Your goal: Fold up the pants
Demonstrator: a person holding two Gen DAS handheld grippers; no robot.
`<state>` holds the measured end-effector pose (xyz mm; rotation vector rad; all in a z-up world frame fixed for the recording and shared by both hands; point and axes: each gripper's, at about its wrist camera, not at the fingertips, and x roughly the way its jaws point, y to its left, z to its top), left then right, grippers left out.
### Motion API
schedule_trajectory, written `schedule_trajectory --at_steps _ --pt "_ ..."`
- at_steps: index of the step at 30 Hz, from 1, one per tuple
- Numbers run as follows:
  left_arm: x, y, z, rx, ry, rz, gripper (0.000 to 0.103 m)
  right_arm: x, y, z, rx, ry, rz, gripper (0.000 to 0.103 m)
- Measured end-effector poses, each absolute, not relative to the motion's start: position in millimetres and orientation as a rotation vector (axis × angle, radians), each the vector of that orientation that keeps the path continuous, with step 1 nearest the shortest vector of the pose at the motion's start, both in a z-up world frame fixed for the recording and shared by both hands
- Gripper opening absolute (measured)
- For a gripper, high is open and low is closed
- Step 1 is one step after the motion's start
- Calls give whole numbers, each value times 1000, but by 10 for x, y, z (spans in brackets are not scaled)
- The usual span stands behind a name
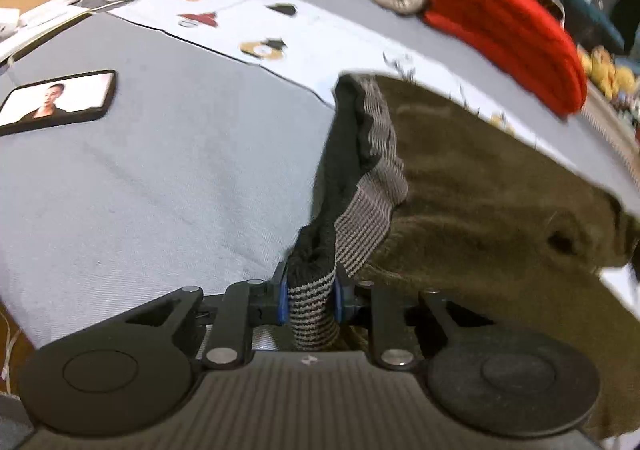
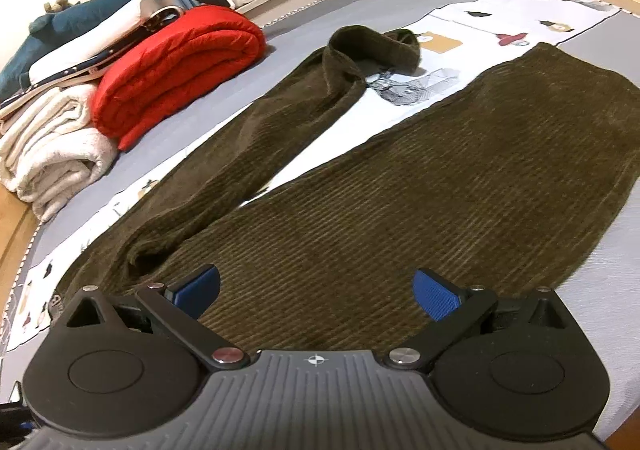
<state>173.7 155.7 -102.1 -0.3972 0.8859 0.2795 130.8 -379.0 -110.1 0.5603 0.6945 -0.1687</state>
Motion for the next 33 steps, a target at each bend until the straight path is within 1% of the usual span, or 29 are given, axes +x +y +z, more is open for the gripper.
schedule_trajectory --at_steps 3,6,9,12,13,19,22,23,24,26,29,31,33 --pt "1635 1681 -971 -380 875 345 22 1268 -3867 -1100 583 679 -212 102" --pt "1647 1897 -1052 -416 928 415 22 1213 -3948 -1069 596 646 -253 102" --pt "1659 1982 -1106 -442 951 407 24 1082 -4117 -961 580 559 -346 102" --pt "1717 1882 -1108 -375 960 429 28 833 -4513 -857 648 429 -490 102" --pt "1738 1852 -1100 -357 966 442 31 757 -4681 -861 686 406 -543 102" --pt "1789 1812 -1087 -321 990 498 36 474 -5789 -1178 922 429 -763 101" --pt "1812 1737 -1095 -280 981 526 37 490 -6198 -1385 947 487 -774 95" --pt "1809 1708 -1098 -264 977 536 38 516 -6265 -1439 940 507 -757 90" --pt "1815 1692 -1103 -255 975 543 38 537 -6315 -1493 931 524 -738 86" --pt "1828 1658 -1104 -238 973 557 39 590 -6357 -1567 918 548 -728 86" --pt "1853 1629 -1101 -230 973 579 39 666 -6480 -1625 917 536 -726 82" --pt "1872 1617 -1098 -231 970 589 39 711 -6541 -1646 913 509 -714 76" --pt "1896 1610 -1098 -227 971 595 38 768 -6593 -1689 898 504 -713 55"
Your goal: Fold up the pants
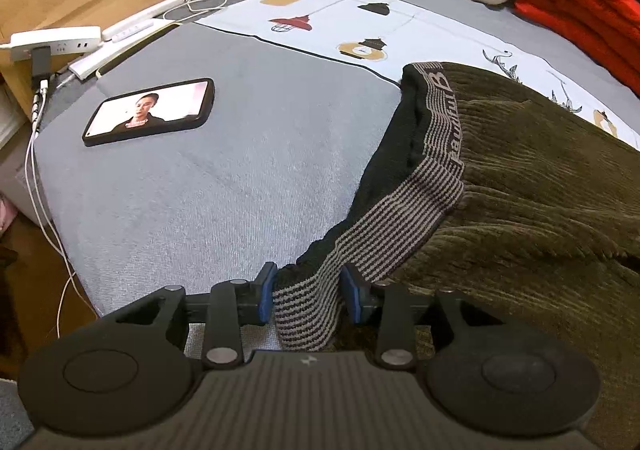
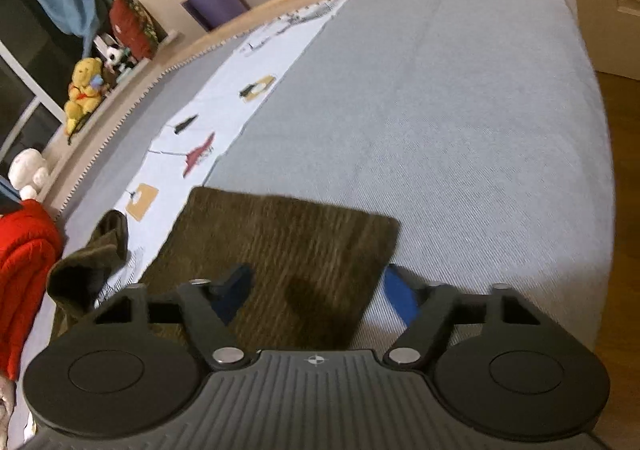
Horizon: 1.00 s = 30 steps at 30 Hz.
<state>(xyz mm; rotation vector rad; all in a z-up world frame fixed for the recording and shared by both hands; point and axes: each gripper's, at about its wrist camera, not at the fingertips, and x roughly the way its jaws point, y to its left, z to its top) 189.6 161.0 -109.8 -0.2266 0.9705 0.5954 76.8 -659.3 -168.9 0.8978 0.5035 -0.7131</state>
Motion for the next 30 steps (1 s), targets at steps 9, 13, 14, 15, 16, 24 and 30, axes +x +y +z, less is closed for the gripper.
schedule_trajectory --at_steps 9,13,14,15,16,24,30 --pt "1861 1705 -963 -266 991 540 26 570 -6624 -1499 873 421 -753 11" --pt "1753 1681 -850 -235 1001 493 25 374 -6644 -1442 914 370 -804 11" --pt "1723 1671 -840 -220 1010 486 21 319 -6651 -1440 927 360 -826 11" --pt "1695 1666 -839 -197 1016 495 12 271 -6664 -1443 932 349 -847 11" --pt "1673 1665 -843 -150 1010 538 0 243 -6684 -1465 931 350 -864 11" --pt "1633 1807 -934 -150 1014 546 49 265 -6816 -1718 954 467 -894 27" --pt "1539 1632 -744 -167 938 484 91 189 -6370 -1217 730 402 -1072 80"
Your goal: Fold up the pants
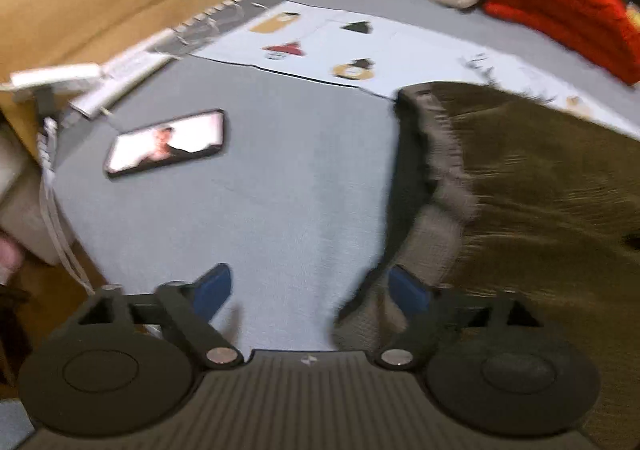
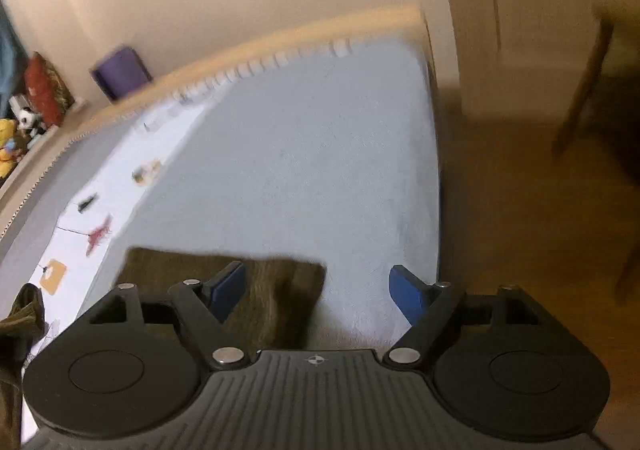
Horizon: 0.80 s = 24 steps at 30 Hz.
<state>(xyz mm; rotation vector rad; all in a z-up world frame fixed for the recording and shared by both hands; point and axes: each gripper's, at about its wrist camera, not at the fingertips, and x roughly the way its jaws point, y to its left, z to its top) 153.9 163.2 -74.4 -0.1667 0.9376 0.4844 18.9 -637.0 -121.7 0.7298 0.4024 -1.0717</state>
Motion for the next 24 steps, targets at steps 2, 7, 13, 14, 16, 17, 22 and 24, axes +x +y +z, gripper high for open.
schedule_trajectory --at_steps 2,7,13,14,16,17,22,24 --pt "1434 1556 -653 -208 933 425 94 115 -6094 -1001 686 356 -988 80" --pt "1048 1279 -388 -282 943 316 103 -98 -5106 -513 619 317 -624 83" --pt "586 895 -25 -258 966 199 103 -145 -3977 -200 477 438 -229 83" --pt "506 855 29 -265 969 187 103 -157 -3844 -158 454 447 -191 83" --pt "366 797 142 -270 973 153 103 -188 -3632 -69 415 457 -126 83" --pt "301 771 207 -268 972 142 103 -202 -3577 -30 409 453 -105 83" --pt "64 745 607 -288 913 115 103 -295 -3370 184 362 434 -69 83" --pt "6 740 785 -295 875 111 103 -329 -3408 253 381 439 -67 83"
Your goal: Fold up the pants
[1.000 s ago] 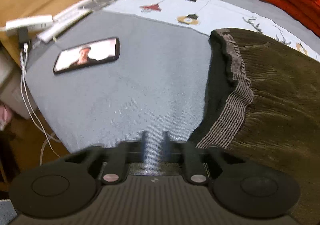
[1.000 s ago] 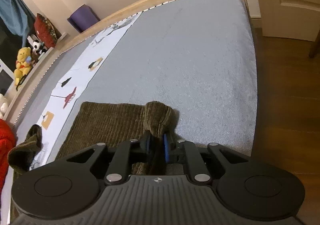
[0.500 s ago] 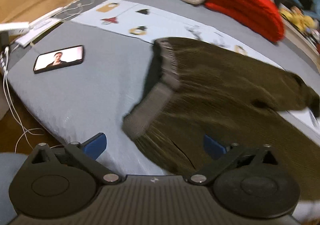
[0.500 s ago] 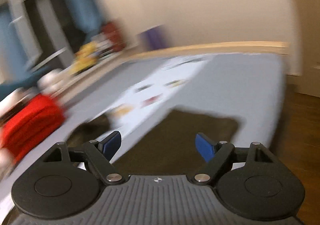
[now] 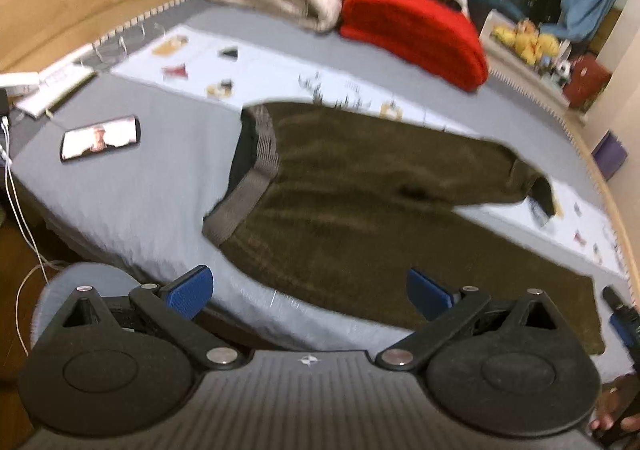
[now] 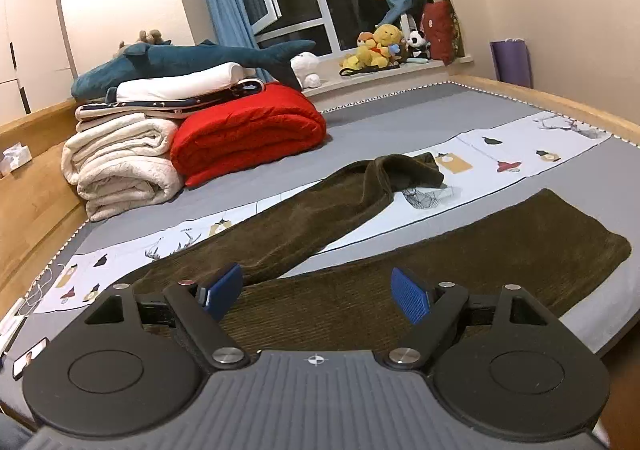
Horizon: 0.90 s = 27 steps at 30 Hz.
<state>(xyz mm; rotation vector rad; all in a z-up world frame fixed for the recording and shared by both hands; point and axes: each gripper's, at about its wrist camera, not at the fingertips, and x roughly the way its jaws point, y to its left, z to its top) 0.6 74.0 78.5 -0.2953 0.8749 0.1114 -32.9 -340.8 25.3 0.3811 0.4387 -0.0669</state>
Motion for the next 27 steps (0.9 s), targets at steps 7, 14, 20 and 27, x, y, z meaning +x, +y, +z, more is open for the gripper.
schedule_trajectory --at_steps 7,14,20,27 --pt "108 687 1227 -337 906 -16 103 -276 -3415 300 407 454 -106 83" --pt "166 498 1681 -271 766 -100 103 -26 -3476 252 444 466 -132 83" --pt "317 374 1786 -236 716 -122 103 272 -3457 199 443 496 -142 83" --pt "507 355 1750 -190 690 -100 103 525 -3407 102 463 526 -119 83"
